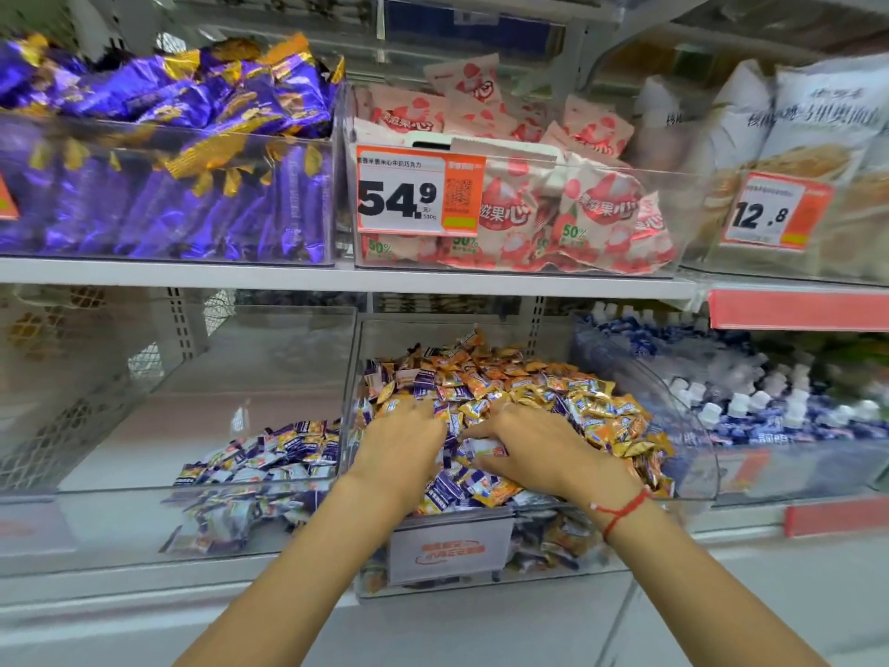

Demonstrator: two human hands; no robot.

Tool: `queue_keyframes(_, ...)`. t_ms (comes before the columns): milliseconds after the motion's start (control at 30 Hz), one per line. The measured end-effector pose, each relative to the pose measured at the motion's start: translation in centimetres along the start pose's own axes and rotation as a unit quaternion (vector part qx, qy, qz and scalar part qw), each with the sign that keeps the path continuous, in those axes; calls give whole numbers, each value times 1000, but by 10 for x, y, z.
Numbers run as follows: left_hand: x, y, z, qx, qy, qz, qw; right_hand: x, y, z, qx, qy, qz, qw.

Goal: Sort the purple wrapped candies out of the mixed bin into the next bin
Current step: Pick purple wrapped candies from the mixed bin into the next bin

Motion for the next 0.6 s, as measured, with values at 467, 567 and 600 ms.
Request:
queue_keyframes(467, -67, 35, -33, -74, -194, -286, 936, -18, -24, -4, 20, -51, 270, 961)
queue_keyframes(567, -56, 55, -48, -107, -213, -362, 901, -19, -5, 5, 26, -18, 312, 950)
queue_keyframes(600, -49, 62, -52, -122, -210, -380, 893, -19, 2, 10, 30, 24, 293, 955)
Point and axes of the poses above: each hand's wrist, its own z-axis towards the middle knuckle, its own x-axis out of the palm, y = z × x, the point moved 2 cm from there along z, towards the middle knuckle, and after that the axes turned 4 degrees about -x, right-handed, at the moved point
